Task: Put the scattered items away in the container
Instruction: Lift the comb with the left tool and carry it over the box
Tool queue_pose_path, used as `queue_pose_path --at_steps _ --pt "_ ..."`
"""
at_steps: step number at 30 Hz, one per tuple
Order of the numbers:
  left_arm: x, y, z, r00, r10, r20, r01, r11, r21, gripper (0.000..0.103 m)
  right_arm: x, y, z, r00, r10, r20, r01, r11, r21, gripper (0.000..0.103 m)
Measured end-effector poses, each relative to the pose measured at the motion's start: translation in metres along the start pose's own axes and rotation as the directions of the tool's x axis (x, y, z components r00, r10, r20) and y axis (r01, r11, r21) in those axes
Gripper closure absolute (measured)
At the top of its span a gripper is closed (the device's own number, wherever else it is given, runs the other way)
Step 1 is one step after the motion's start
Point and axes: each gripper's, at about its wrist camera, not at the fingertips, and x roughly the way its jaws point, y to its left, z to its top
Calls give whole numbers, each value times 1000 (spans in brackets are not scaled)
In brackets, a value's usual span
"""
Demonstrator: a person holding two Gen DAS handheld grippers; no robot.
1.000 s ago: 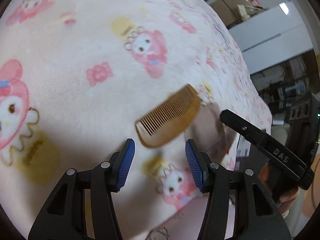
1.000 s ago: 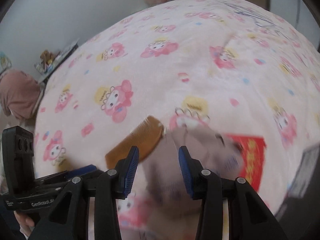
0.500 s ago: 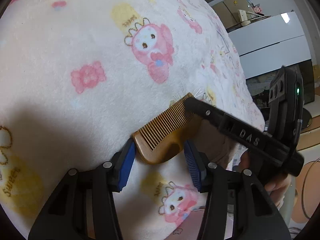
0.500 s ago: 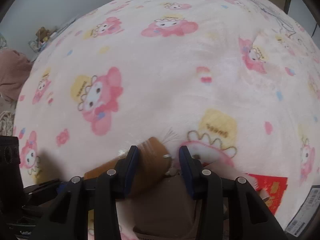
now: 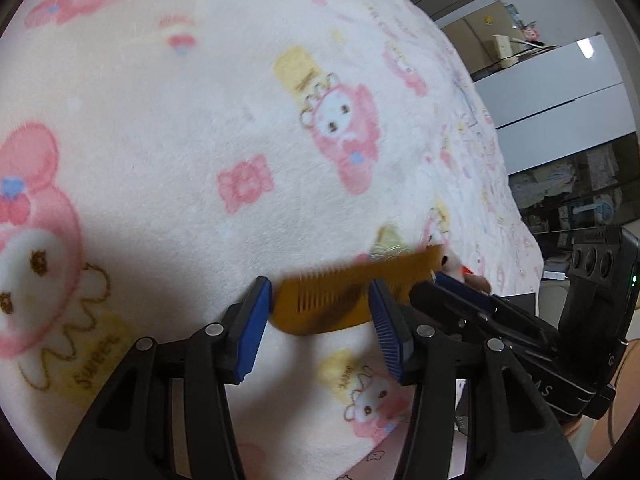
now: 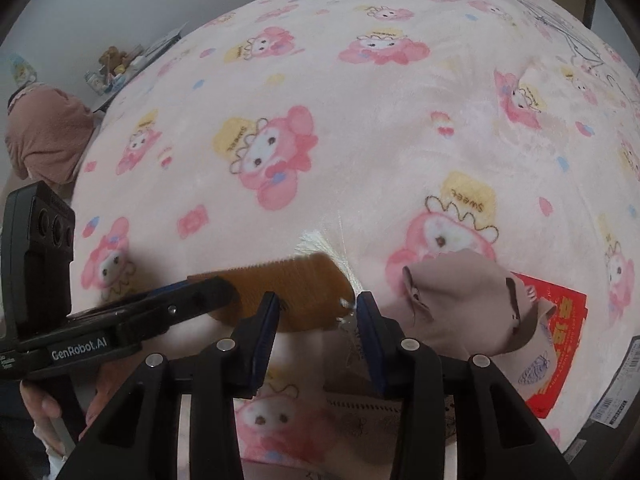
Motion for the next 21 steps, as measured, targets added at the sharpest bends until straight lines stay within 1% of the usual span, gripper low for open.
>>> queue_pose_path --at_steps 1,2,3,4,5,6,7,10,13,15,17,19,21 --pt "1 -1 0 1000 -1 -7 1 1000 -7 53 4 0 1 1000 7 -10 -7 1000 4 68" --pt "0 -3 -1 1000 -13 -12 13 1000 -11 53 6 0 2 999 28 -21 -28 1000 9 72" --pt "-2 -7 -2 999 -39 -18 39 999 -8 53 6 2 -2 998 51 -22 -51 999 17 73" --pt "-6 -11 -4 998 -66 -22 66 998 -2 55 3 5 -3 997 71 -14 -71 997 18 73" --pt "-10 -15 -5 997 -79 -22 79 997 10 57 -3 8 -5 996 86 0 -85 996 13 78" --pt "-14 -20 -6 997 -73 -16 73 997 25 57 -9 10 -6 996 83 15 -83 996 10 79" --pt "-17 -23 -6 999 -52 -11 53 998 31 57 -13 9 -6 997 75 26 -75 997 12 79" --pt "-16 -17 -7 1000 -6 -16 6 1000 -8 57 -27 2 -7 998 38 54 -41 998 45 78" --pt "-13 -9 -13 999 41 -9 -41 999 -17 57 -28 -11 -3 997 11 74 -17 997 74 78" --pt "-7 -4 -16 999 43 -21 -44 999 -25 57 -25 -23 1 997 5 79 -11 997 80 78" --pt "0 -3 -14 998 57 -25 -58 998 -26 57 -20 -33 5 997 -20 77 14 997 79 75" --pt "6 -5 -9 998 50 -28 -51 998 -29 55 -9 -39 14 996 -46 78 40 996 78 73" --pt "11 -8 -5 998 49 -34 -50 999 -21 55 3 -43 22 997 -34 65 28 996 81 72"
